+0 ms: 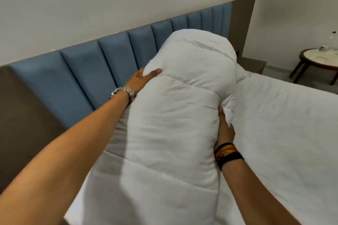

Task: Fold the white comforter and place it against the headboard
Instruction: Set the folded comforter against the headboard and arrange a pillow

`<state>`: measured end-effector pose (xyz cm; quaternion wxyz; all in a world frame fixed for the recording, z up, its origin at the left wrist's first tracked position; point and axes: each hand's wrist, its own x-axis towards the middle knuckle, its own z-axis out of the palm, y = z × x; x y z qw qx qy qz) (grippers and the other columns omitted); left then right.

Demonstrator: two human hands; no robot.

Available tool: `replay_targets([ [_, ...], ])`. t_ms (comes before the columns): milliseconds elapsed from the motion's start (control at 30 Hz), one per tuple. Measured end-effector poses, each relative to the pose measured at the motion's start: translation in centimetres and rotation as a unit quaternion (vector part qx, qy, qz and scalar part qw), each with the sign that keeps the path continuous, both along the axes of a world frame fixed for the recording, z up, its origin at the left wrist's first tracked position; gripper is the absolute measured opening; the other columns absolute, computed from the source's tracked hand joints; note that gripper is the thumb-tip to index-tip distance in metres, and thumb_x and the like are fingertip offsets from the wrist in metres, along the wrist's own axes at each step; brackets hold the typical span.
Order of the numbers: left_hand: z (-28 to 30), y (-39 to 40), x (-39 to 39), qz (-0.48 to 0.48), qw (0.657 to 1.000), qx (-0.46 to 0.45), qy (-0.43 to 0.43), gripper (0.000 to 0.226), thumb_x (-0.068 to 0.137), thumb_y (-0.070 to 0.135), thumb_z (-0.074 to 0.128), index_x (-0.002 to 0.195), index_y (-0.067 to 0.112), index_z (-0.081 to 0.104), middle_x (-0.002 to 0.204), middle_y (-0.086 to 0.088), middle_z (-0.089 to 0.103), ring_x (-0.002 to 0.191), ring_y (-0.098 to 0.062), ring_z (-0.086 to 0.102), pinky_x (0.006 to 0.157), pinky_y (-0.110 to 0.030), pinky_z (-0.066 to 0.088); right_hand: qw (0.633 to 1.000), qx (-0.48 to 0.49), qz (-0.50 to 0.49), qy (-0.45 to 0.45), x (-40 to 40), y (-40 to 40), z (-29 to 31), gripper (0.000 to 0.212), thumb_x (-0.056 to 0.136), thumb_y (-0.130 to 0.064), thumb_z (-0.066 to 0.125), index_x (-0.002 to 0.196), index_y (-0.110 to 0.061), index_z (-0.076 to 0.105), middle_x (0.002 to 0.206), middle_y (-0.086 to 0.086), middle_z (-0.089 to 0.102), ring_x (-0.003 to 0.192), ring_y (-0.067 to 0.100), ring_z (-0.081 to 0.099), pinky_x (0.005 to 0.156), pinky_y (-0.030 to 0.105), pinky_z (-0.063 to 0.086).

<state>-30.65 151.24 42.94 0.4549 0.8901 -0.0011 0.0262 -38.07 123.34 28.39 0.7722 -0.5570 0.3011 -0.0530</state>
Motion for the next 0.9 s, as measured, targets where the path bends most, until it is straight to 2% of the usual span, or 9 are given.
replay_targets([
  [67, 1.2, 3.4, 6.6, -0.026, 0.999, 0.012, -0.013, 0.048, 0.094, 0.066, 0.06, 0.133, 0.036, 0.06, 0.122, 0.015, 0.068, 0.086, 0.013, 0.067, 0.071, -0.005, 0.047, 0.999, 0.027, -0.024, -0.006, 4.7, 4.1, 0.5, 0.09, 0.069, -0.079, 0.077, 0.134, -0.017, 0.065, 0.135, 0.008, 0.067, 0.118, 0.03, 0.064, 0.108, 0.043, 0.051],
  [133, 1.6, 7.0, 13.9, -0.055, 0.998, 0.026, -0.008, 0.067, 0.092, 0.071, 0.058, 0.146, 0.031, 0.056, 0.14, 0.008, 0.062, 0.113, -0.005, 0.065, 0.097, -0.019, 0.046, 0.997, 0.058, -0.051, -0.018, 10.5, 8.6, 0.1, 0.097, 0.066, -0.079, 0.077, 0.14, -0.017, 0.063, 0.135, 0.005, 0.066, 0.118, 0.027, 0.065, 0.107, 0.04, 0.052],
  [200, 0.9, 10.5, 20.9, -0.062, 0.997, 0.037, -0.007, 0.078, 0.09, 0.077, 0.056, 0.153, 0.031, 0.051, 0.151, 0.006, 0.056, 0.129, -0.018, 0.056, 0.111, -0.032, 0.039, 0.993, 0.043, -0.105, -0.045, 15.6, 13.3, -0.6, 0.07, 0.072, -0.073, 0.079, 0.124, -0.026, 0.07, 0.122, -0.001, 0.07, 0.111, 0.023, 0.065, 0.099, 0.034, 0.052],
  [300, -2.6, 15.3, 28.9, -0.077, 0.997, 0.031, 0.008, 0.078, 0.086, 0.083, 0.053, 0.15, 0.038, 0.053, 0.149, 0.01, 0.059, 0.137, -0.019, 0.056, 0.104, -0.03, 0.04, 0.987, 0.043, -0.148, -0.053, 22.6, 20.4, -3.3, 0.024, 0.075, -0.064, 0.083, 0.087, -0.046, 0.073, 0.088, -0.022, 0.074, 0.089, 0.014, 0.072, 0.087, 0.032, 0.056],
  [400, -10.0, 17.6, 32.6, -0.077, 0.994, 0.056, 0.051, 0.081, 0.091, 0.078, 0.052, 0.161, 0.04, 0.034, 0.165, 0.008, 0.04, 0.15, -0.017, 0.04, 0.111, -0.024, 0.029, 0.992, 0.027, -0.117, 0.024, 26.5, 25.4, -8.2, 0.031, 0.084, -0.05, 0.082, 0.105, -0.028, 0.076, 0.109, -0.002, 0.079, 0.095, 0.018, 0.074, 0.079, 0.029, 0.054],
  [533, -22.3, 16.3, 32.6, -0.09, 0.953, 0.291, -0.001, 0.081, 0.095, 0.081, 0.031, 0.165, 0.044, 0.014, 0.175, 0.0, 0.02, 0.159, -0.027, 0.024, 0.127, -0.048, 0.022, 0.979, 0.008, -0.121, 0.166, 29.1, 25.1, -14.4, 0.068, 0.098, -0.049, 0.069, 0.149, -0.008, 0.052, 0.154, 0.02, 0.052, 0.138, 0.036, 0.052, 0.106, 0.032, 0.041],
  [700, -29.8, 15.8, 33.3, -0.085, 0.944, 0.313, -0.057, 0.076, 0.099, 0.077, 0.015, 0.166, 0.041, 0.016, 0.174, 0.0, 0.022, 0.156, -0.032, 0.028, 0.125, -0.053, 0.024, 0.978, 0.042, -0.164, 0.125, 28.1, 24.3, -15.8, 0.059, 0.079, -0.045, 0.09, 0.123, -0.014, 0.068, 0.129, 0.011, 0.071, 0.105, 0.025, 0.07, 0.098, 0.035, 0.055],
  [800, -30.9, 16.2, 34.8, -0.11, 0.951, 0.29, -0.014, 0.073, 0.099, 0.076, 0.013, 0.165, 0.045, 0.01, 0.174, 0.003, 0.019, 0.157, -0.027, 0.025, 0.126, -0.048, 0.019, 0.981, 0.06, -0.15, 0.105, 26.8, 24.3, -16.2, 0.078, 0.073, -0.043, 0.095, 0.136, -0.013, 0.063, 0.127, 0.005, 0.071, 0.11, 0.023, 0.07, 0.1, 0.039, 0.057],
  [900, -30.4, 15.5, 35.3, -0.11, 0.95, 0.288, 0.044, 0.073, 0.1, 0.075, 0.02, 0.165, 0.046, 0.007, 0.176, 0.003, 0.012, 0.16, -0.028, 0.017, 0.129, -0.048, 0.013, 0.978, -0.06, -0.138, 0.145, 24.4, 22.3, -16.9, 0.074, 0.077, -0.063, 0.083, 0.133, -0.019, 0.064, 0.122, 0.001, 0.07, 0.112, 0.023, 0.068, 0.101, 0.037, 0.053],
])
